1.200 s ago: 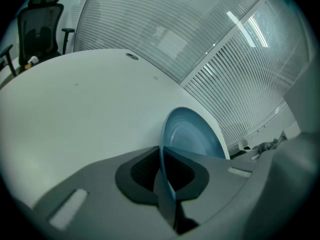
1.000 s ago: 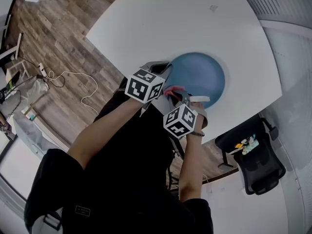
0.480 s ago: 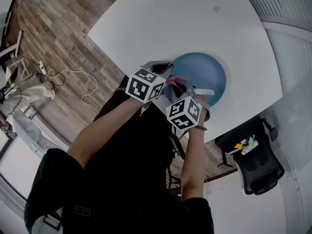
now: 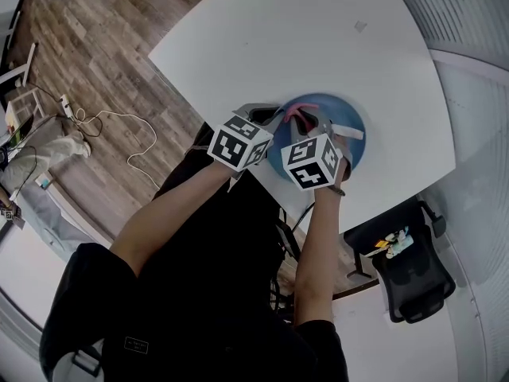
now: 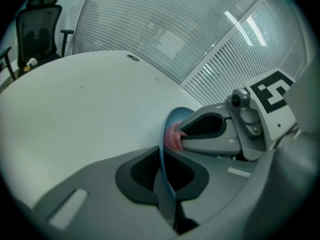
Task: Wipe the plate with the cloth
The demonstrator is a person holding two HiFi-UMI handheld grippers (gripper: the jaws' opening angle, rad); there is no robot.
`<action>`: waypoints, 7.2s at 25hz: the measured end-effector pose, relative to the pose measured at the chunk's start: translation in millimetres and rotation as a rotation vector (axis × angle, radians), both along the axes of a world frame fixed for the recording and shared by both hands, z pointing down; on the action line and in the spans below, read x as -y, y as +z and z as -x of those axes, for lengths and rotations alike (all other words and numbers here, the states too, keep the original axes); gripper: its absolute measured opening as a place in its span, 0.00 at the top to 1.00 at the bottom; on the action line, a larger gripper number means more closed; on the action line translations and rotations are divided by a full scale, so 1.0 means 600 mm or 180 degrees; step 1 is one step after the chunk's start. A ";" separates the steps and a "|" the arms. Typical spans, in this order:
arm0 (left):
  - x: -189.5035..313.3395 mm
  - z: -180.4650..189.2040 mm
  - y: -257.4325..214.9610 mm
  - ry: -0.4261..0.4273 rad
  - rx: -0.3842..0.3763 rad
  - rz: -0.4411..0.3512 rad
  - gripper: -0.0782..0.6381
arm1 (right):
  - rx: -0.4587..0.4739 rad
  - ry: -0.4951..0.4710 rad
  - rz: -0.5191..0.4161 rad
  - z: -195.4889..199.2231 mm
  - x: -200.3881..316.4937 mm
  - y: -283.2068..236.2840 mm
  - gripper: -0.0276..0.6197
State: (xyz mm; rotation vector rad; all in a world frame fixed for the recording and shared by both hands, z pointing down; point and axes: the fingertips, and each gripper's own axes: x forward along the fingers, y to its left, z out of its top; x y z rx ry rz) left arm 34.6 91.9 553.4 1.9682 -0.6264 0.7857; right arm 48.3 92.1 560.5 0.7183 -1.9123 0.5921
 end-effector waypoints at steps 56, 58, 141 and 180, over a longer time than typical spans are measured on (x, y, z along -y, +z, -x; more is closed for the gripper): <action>0.086 0.055 0.000 -0.0419 0.0017 0.0007 0.87 | 0.0178 -0.0578 0.0379 0.041 -0.141 -0.003 0.92; 0.089 0.057 -0.002 -0.0389 0.0021 -0.0025 0.87 | 0.0200 -0.0518 0.0264 0.037 -0.126 -0.005 0.92; 0.109 0.059 -0.004 -0.0507 -0.0051 -0.0103 0.87 | -0.0932 -0.0061 -0.0350 -0.098 0.130 0.003 0.92; 0.219 0.213 -0.004 -0.1469 0.0025 -0.0152 0.85 | -0.0688 -0.0697 0.0425 0.043 -0.011 0.005 0.92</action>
